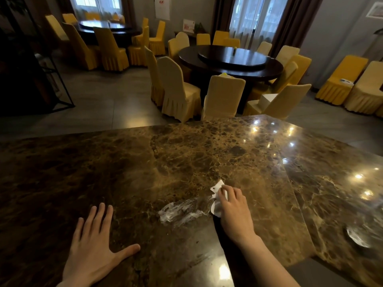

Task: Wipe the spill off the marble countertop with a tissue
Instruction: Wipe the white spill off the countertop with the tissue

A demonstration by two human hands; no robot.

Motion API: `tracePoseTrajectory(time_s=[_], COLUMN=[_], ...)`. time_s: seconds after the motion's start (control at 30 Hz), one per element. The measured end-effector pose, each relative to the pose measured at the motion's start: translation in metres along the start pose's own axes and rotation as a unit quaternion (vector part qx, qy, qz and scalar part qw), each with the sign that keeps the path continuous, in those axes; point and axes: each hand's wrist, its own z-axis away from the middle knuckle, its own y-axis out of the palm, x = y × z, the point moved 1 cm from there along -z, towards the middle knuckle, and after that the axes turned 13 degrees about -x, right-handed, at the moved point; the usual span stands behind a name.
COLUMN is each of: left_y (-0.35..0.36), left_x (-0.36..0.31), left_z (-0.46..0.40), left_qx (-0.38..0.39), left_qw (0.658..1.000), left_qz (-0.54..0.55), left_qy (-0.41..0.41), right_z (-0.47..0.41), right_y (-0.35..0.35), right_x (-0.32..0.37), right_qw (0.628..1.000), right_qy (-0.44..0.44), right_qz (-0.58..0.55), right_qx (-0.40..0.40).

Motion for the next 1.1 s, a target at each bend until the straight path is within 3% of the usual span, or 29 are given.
tracePoseTrajectory(time_s=[0.1,0.33,0.43,0.53,0.73,0.97,1.1], left_y=[-0.002,-0.007,-0.011,-0.014,-0.014,-0.012,-0.012], left_x=[-0.001,-0.004,-0.006,-0.008,-0.008,-0.007,-0.006], left_z=[-0.001,-0.002,-0.002,-0.002,-0.001,-0.002,0.0], left_qx=[0.008,0.029,0.035,0.04,0.041,0.031,0.033], left_qw=[1.0,1.0,0.999,0.999,0.999,0.999,0.999], left_qz=[-0.003,-0.002,-0.003,-0.003,-0.005,-0.001,0.011], left_qy=[-0.001,-0.007,-0.007,-0.007,-0.007,-0.009,-0.008], right_z=[0.004,0.031,0.028,0.018,0.014,0.063,0.028], right_y=[0.007,0.006,0.009,0.017,0.025,0.009,0.015], right_x=[0.005,0.014,-0.008,-0.022,-0.021,-0.005,-0.026], right_qw=[0.998,0.986,0.979,0.983,0.985,0.989,0.993], right_qy=[-0.054,-0.078,-0.014,0.049,0.058,-0.028,-0.024], right_qz=[-0.032,-0.149,-0.202,-0.17,-0.16,-0.146,-0.113], right_qx=[0.024,0.008,-0.019,-0.045,-0.012,-0.009,0.005])
